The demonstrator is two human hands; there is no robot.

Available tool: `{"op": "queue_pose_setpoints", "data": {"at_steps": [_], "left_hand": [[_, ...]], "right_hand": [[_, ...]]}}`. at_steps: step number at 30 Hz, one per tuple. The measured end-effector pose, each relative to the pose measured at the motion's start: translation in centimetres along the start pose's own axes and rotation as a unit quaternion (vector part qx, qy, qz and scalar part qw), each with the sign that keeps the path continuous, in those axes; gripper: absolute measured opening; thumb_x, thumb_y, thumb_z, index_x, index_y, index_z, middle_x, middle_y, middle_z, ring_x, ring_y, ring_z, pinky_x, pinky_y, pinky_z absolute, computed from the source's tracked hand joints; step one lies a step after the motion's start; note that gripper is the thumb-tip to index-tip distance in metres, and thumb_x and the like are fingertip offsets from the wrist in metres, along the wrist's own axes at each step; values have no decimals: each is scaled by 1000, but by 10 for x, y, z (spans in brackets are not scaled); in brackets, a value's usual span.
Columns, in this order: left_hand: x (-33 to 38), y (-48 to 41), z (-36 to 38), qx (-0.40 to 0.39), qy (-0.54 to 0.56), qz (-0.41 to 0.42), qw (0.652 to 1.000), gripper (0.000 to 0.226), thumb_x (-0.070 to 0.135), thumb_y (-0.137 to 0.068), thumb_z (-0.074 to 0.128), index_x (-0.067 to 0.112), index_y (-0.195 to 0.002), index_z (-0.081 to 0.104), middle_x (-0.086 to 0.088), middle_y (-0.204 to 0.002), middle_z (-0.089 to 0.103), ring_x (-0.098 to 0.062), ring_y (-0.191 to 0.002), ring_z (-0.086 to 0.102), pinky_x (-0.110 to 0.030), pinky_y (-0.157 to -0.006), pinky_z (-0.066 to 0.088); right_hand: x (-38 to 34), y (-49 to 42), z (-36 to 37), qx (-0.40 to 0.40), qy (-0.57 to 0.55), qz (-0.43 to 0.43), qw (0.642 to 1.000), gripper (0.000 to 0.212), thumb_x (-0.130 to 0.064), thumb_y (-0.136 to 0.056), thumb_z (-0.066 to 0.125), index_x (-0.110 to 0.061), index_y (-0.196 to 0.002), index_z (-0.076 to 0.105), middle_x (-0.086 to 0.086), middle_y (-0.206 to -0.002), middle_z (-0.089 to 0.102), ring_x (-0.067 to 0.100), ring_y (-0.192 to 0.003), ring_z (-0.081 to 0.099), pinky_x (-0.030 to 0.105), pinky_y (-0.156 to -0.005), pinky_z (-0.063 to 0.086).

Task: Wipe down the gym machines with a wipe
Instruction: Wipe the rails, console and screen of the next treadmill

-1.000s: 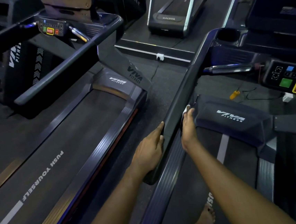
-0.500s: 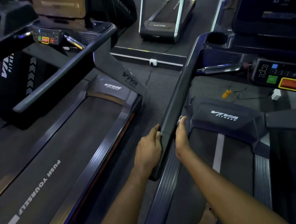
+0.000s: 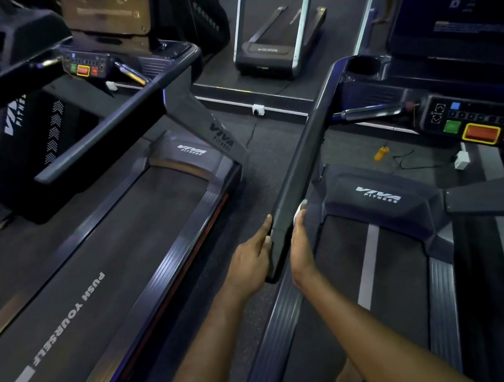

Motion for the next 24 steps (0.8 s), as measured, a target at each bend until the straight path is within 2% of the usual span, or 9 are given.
{"op": "queue_pose_setpoints", "data": {"at_steps": [1, 3, 7, 10, 15, 18, 21, 22, 24], "left_hand": [[-2, -1, -2, -10, -5, 0, 1000, 48, 36, -109, 37, 47, -154, 27, -5, -127, 69, -12, -94, 66, -13, -73, 45], [-7, -2, -5, -25, -4, -2, 1000, 47, 37, -109, 37, 49, -154, 28, -8, -132, 67, -18, -102, 67, -18, -80, 45], [-7, 1, -6, -31, -6, 0, 1000, 47, 30, -109, 39, 42, -154, 33, -22, -125, 67, -28, -102, 66, 0, -66, 37], [-6, 0, -6, -36, -24, 5, 999, 47, 30, -109, 38, 43, -154, 32, -17, -121, 70, -14, -85, 63, -2, -64, 38], [-3, 1, -7, -43, -31, 1, 999, 48, 28, -109, 39, 43, -154, 32, -20, -107, 71, 4, -58, 51, -7, -60, 38], [-3, 2, -7, -45, -35, 0, 998, 47, 28, -109, 39, 43, -154, 32, -15, -92, 69, 5, -56, 52, -8, -59, 39], [-5, 0, -5, -44, -41, -1, 998, 48, 29, -109, 39, 45, -153, 31, -9, -95, 68, 0, -65, 54, -9, -61, 40], [-6, 0, -5, -43, -38, -3, 998, 48, 30, -109, 39, 47, -153, 31, -10, -100, 71, -1, -69, 56, -10, -64, 43], [-8, -1, -5, -39, -27, -3, 999, 47, 32, -109, 39, 48, -152, 31, -8, -115, 71, -8, -84, 63, -20, -80, 49]], "right_hand": [[7, 15, 4, -5, 13, -5, 1000, 87, -80, -92, 26, -34, -161, 1, -22, -166, -3, -7, -150, 1, 33, -127, 6], [18, 54, 15, -34, 32, -19, 999, 98, -89, -84, 29, -36, -160, -5, -28, -164, -12, -8, -150, -9, 28, -124, 1], [34, 71, 15, -26, 44, -39, 998, 100, -91, -82, 28, -39, -160, -6, -27, -165, -11, -4, -152, -7, 29, -123, 5], [55, 30, 3, 5, 32, 34, 999, 91, -89, -86, 32, -41, -160, 10, -19, -168, 5, 2, -154, 3, 42, -127, 8], [31, 93, 24, -9, 24, 14, 1000, 75, -70, -96, 21, -40, -159, -6, -32, -159, -14, -14, -145, -9, 18, -115, 7], [47, 99, 21, -9, -3, 15, 1000, 81, -76, -92, 25, -42, -159, -3, -35, -159, -10, -15, -145, -5, 20, -117, 9], [65, 44, 7, 23, -11, 87, 996, 88, -86, -88, 30, -35, -160, 19, -11, -168, 13, 7, -154, 14, 40, -126, 17], [61, 31, -2, 37, -28, 101, 994, 85, -82, -92, 29, -29, -157, 33, 1, -163, 32, 15, -150, 31, 43, -122, 29], [32, 23, 1, 43, -80, 98, 991, 74, -68, -100, 21, -16, -139, 57, 9, -134, 65, 18, -123, 62, 31, -100, 53]]}}
Point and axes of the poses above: each hand's wrist, its own y-axis away from the middle knuckle, its own z-axis out of the palm, x = y × z, the point moved 7 cm from there along -y, towards the middle knuckle
